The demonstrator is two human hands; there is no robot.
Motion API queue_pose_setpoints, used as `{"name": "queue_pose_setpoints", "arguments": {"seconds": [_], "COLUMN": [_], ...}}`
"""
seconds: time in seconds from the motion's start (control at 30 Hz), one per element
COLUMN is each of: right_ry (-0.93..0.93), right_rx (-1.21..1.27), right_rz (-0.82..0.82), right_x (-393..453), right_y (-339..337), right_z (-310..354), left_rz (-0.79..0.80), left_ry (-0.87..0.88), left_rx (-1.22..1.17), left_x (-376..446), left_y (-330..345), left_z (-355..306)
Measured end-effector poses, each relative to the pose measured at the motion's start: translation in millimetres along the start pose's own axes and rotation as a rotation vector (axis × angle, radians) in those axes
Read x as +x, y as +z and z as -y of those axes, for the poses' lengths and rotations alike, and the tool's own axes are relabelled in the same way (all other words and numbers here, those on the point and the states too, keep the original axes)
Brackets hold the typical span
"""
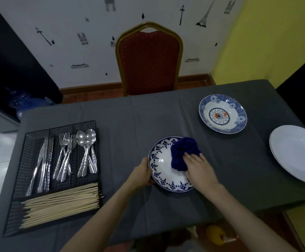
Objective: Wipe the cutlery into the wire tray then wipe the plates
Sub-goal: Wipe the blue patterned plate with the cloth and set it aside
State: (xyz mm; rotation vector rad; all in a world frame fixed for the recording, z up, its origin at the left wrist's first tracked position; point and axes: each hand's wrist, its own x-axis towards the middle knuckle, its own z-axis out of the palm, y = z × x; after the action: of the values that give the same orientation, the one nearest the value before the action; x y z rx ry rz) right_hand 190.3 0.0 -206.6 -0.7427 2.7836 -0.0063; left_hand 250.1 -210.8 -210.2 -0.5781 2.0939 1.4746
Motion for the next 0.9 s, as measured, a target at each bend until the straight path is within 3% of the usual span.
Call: {"name": "queue_pose_setpoints", "arguments": {"seconds": [0.17,0.3,0.5,0.7,0.9], "right_ry": [-0.257,-0.349,-0.232,-0.133,-0.271], "right_rx": [0.113,0.122,-0.004,-0.095,0.045], "right_rz": [0.079,0.058,-0.021,-0.016,0.065], "right_x": [-30.9,-23.0,23.1,24.5,-25.9], "right_y": [-4.1,15.6,5.0,-5.6,-7.2], "right_z": [1.7,24.7,43.4,0.4,-10.4], "left_rz": [0.025,0.047,0.039,0.076,0.101], "left_ry": [0.001,0.002,-0.013,-0.027,-0.050], "left_rx": [0.010,-0.014,-0.020,-0.056,-0.197], "left_x": [4.1,3.0,1.1,1.8,3.5], "left_y": [-3.0,-3.1,-2.2,-5.7,-4.5], "left_z": [2.9,4.5,3.8,2.8,2.7]}}
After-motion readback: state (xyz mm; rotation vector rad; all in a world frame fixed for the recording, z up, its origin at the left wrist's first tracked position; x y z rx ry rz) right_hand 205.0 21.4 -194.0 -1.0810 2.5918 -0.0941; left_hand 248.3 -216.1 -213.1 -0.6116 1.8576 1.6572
